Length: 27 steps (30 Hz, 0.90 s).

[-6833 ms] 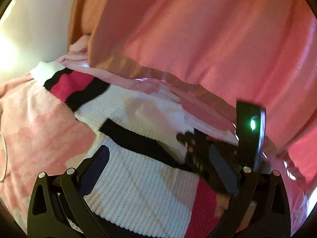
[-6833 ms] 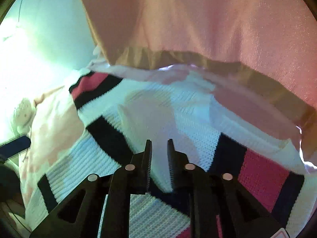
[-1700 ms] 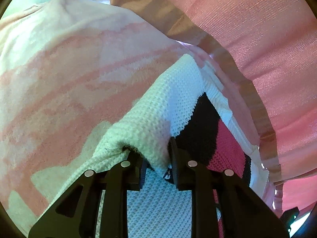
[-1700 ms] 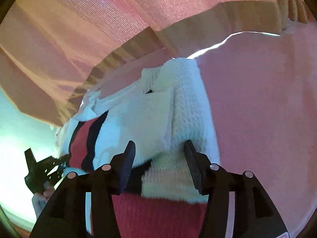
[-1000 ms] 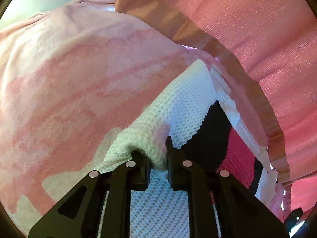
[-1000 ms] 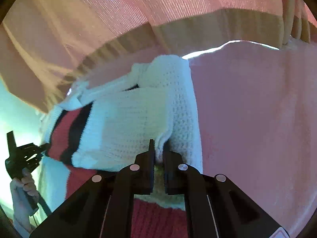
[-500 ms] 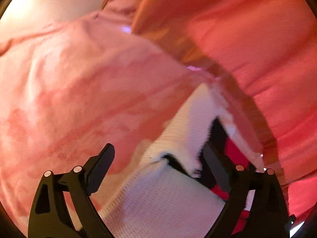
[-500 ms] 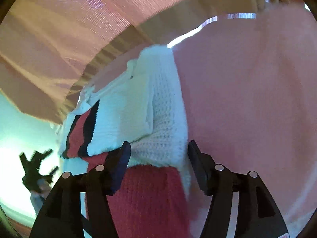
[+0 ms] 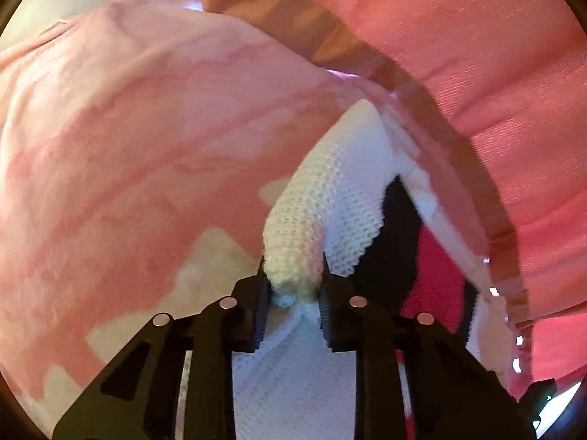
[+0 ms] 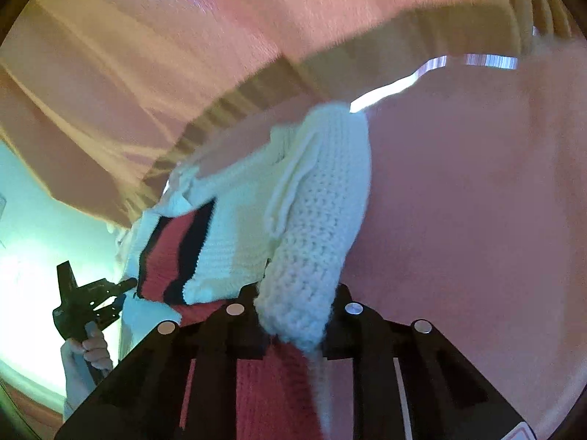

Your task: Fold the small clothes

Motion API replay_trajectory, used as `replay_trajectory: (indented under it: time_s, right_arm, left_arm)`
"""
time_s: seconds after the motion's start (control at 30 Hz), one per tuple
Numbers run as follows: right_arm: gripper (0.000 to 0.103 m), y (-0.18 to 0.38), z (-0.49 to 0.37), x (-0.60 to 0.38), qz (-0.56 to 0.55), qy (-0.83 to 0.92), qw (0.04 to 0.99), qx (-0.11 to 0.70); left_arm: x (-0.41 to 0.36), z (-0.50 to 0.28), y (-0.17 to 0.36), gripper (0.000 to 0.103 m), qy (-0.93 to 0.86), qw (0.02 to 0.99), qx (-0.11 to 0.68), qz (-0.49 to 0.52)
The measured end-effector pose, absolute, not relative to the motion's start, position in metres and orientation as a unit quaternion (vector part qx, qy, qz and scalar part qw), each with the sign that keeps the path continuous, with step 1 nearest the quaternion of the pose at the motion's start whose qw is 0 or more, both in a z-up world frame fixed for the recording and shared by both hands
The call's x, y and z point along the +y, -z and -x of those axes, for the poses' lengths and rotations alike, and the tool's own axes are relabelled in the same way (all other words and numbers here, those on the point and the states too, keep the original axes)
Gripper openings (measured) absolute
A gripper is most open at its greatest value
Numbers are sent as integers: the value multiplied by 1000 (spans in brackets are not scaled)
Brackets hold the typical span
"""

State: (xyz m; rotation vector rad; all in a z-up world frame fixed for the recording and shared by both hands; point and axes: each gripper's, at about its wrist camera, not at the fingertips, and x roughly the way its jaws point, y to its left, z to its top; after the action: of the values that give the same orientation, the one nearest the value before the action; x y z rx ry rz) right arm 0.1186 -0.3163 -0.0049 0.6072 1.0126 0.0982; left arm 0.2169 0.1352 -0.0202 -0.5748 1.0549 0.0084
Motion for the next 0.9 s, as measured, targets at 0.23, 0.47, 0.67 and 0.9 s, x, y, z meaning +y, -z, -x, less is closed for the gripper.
replay_trajectory:
  time_s: [0.23, 0.47, 0.67, 0.9]
  right_arm:
    - [15, -38, -85, -383, -249, 22, 848, 466]
    - [30, -6, -82, -386, -248, 32, 807, 536]
    - [55, -62, 27, -340, -174, 23, 849, 498]
    - [55, -35, 158, -275, -238, -5, 819, 522]
  left_arm:
    - [70, -199, 15, 21, 83, 802, 528, 267]
    - [50, -196, 21, 27, 48, 810, 530, 249]
    - [56, -145, -15, 34, 78, 839, 504, 191]
    - [84, -39, 3, 46, 103, 837, 511, 165]
